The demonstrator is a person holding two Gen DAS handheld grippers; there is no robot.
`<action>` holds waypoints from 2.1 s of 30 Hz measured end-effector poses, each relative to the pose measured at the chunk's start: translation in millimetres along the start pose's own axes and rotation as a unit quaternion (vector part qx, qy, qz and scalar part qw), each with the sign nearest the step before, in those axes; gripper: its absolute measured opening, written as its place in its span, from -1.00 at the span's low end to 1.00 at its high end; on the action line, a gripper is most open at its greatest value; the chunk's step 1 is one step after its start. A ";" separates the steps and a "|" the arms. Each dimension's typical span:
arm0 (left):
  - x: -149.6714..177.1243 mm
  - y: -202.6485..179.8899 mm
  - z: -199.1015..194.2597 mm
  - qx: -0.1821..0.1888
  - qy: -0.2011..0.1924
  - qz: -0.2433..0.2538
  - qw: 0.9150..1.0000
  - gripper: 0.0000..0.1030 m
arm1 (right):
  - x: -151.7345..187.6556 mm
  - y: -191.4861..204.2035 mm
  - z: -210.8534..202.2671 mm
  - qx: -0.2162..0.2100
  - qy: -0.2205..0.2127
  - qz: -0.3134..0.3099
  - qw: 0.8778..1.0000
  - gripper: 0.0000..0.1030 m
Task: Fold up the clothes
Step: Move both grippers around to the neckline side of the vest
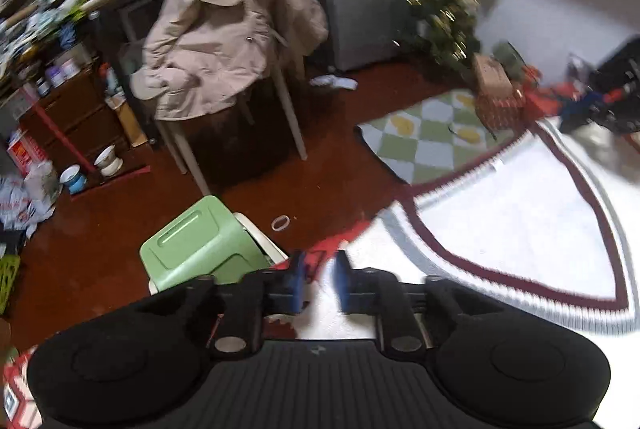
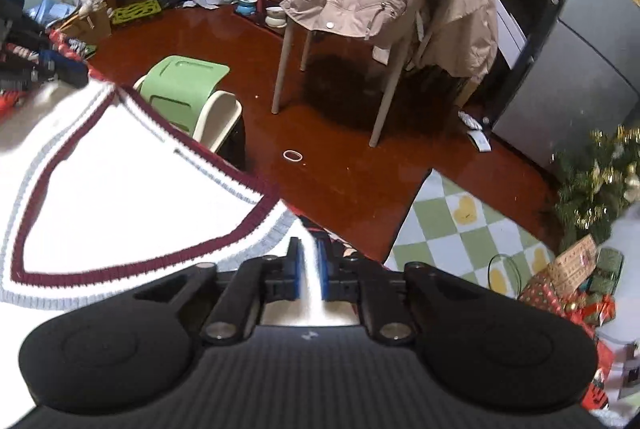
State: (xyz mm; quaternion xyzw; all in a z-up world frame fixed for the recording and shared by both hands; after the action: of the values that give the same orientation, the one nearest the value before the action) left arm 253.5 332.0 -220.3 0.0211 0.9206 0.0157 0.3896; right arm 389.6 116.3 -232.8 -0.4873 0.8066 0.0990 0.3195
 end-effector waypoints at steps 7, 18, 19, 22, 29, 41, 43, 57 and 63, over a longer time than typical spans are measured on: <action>1.6 44.7 -32.6 0.054 -0.002 -0.149 0.987 -0.37 | -29.9 -2.2 -37.3 -0.060 -0.007 0.039 0.997 -0.45; 54.1 10.6 -64.3 0.108 -0.005 -0.090 0.990 -0.68 | -69.4 154.8 -23.5 -0.185 -0.015 -0.011 0.983 -0.82; 56.8 5.3 -66.2 0.116 -0.008 -0.083 0.990 -0.70 | -68.4 167.9 -21.5 -0.180 -0.017 -0.026 0.983 -0.82; 63.8 -8.3 -60.2 0.111 0.004 -0.053 0.992 -0.71 | -63.5 196.8 -9.0 -0.170 -0.011 -0.055 0.984 -0.82; 54.3 0.7 -37.3 0.091 -0.003 -0.085 0.992 -0.70 | -82.4 183.8 23.2 -0.122 -0.020 0.016 0.992 -0.86; 21.6 31.3 2.9 0.090 -0.012 -0.173 0.981 -0.85 | -118.7 143.6 73.0 -0.110 -0.046 0.109 0.987 -0.87; 17.4 34.9 0.1 0.082 -0.016 -0.193 0.978 -0.85 | -123.6 132.3 74.4 -0.096 -0.048 0.131 0.986 -0.70; 17.2 29.4 9.9 0.110 0.018 -0.225 0.968 -0.95 | -109.8 141.1 64.8 -0.112 -0.041 0.059 0.991 -0.94; -14.9 8.8 5.2 0.115 0.022 -0.203 0.972 -0.96 | -118.8 100.1 35.0 -0.101 -0.053 0.094 0.989 -0.78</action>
State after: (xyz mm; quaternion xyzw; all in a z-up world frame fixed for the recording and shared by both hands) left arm 267.9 340.1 -212.8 -0.1222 0.9095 -0.1690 0.3596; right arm 357.4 269.3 -202.4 -0.4333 0.8168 0.2351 0.2998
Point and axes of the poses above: each gripper's, at about its wrist camera, not at the fingertips, and z roughly the way its jaws point, y to its left, x to its underside, the point moved 5 cm from there along z, roughly the way its jaws point, and after that the axes turned 3 degrees about -z, right-handed, at the moved point
